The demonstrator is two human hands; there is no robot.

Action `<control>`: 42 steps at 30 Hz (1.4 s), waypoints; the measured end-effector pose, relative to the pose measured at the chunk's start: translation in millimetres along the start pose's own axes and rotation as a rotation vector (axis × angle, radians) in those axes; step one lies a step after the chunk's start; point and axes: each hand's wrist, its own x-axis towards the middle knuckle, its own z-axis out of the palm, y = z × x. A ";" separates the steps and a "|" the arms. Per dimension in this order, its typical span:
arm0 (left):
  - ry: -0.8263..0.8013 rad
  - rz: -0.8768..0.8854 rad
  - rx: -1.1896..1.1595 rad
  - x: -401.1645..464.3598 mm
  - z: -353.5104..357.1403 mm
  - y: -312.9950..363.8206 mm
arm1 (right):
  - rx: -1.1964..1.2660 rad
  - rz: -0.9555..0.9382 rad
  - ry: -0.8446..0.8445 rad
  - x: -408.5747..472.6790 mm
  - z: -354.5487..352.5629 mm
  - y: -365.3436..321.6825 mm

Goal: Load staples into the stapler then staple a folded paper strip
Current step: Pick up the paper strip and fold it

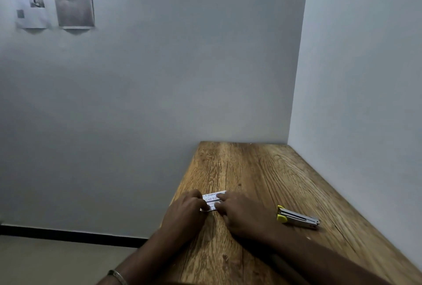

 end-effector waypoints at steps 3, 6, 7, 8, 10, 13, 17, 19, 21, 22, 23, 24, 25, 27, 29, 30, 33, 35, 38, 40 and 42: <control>-0.003 -0.062 0.006 -1.2 -0.5 2.0 | 0.021 0.035 -0.010 -2.5 -2.8 6.6; 0.000 -0.106 -0.022 -0.7 -1.5 3.1 | 0.041 0.111 -0.057 -5.3 -7.2 20.7; -0.001 -0.113 -0.031 -0.6 -2.0 3.6 | 0.048 0.134 -0.080 -6.1 -8.2 25.4; 0.000 -0.117 -0.038 -0.8 -2.2 3.7 | 0.071 0.152 -0.094 -7.1 -9.0 28.6; -0.009 -0.119 -0.037 -1.9 -2.5 4.1 | 0.159 0.184 -0.096 -7.1 -9.0 31.0; -0.031 -0.164 -0.043 -2.6 -4.7 5.8 | 0.179 0.214 -0.064 -3.2 -4.6 28.0; -0.089 -0.306 -0.149 2.1 -15.0 10.1 | 0.199 0.251 -0.048 3.0 -1.7 25.3; -0.128 -0.389 -0.292 8.2 -22.3 14.1 | 0.230 0.272 -0.054 3.4 -3.6 26.0; -0.138 -0.487 -0.467 13.7 -28.0 16.0 | 0.262 0.275 -0.066 3.5 -5.1 27.0; -0.141 -0.532 -0.533 15.3 -30.3 16.5 | 0.271 0.273 -0.071 3.2 -5.3 27.0; -0.151 -0.581 -0.596 16.8 -32.3 16.9 | 0.275 0.274 -0.070 3.0 -5.5 26.9; -0.158 -0.633 -0.672 18.3 -33.0 17.0 | 0.275 0.277 -0.065 2.8 -5.3 26.6; -0.166 -0.684 -0.759 19.9 -33.4 17.7 | 0.271 0.281 -0.059 2.3 -5.0 26.4; -0.153 -0.794 -0.929 23.2 -32.3 18.3 | 0.260 0.284 -0.051 1.4 -3.9 25.8; -0.120 -0.903 -1.077 24.3 -35.2 20.0 | 0.259 0.278 -0.047 0.8 -3.2 25.6; -0.098 -0.952 -1.147 25.0 -34.7 19.0 | 0.263 0.279 -0.044 0.5 -2.9 25.6; -0.056 -1.033 -1.237 26.2 -34.9 17.7 | 0.275 0.281 -0.029 0.6 -1.5 26.7; -0.080 -1.041 -1.225 27.8 -34.3 17.4 | 0.277 0.288 -0.027 0.9 -0.8 27.2; -0.115 -1.050 -1.187 29.2 -32.5 17.4 | 0.290 0.296 -0.028 0.5 0.9 28.6; -0.135 -1.056 -1.153 29.4 -33.8 19.2 | 0.289 0.292 -0.034 0.8 1.6 29.4; -0.156 -1.045 -1.076 30.1 -35.3 21.5 | 0.295 0.289 -0.036 1.3 2.4 30.0</control>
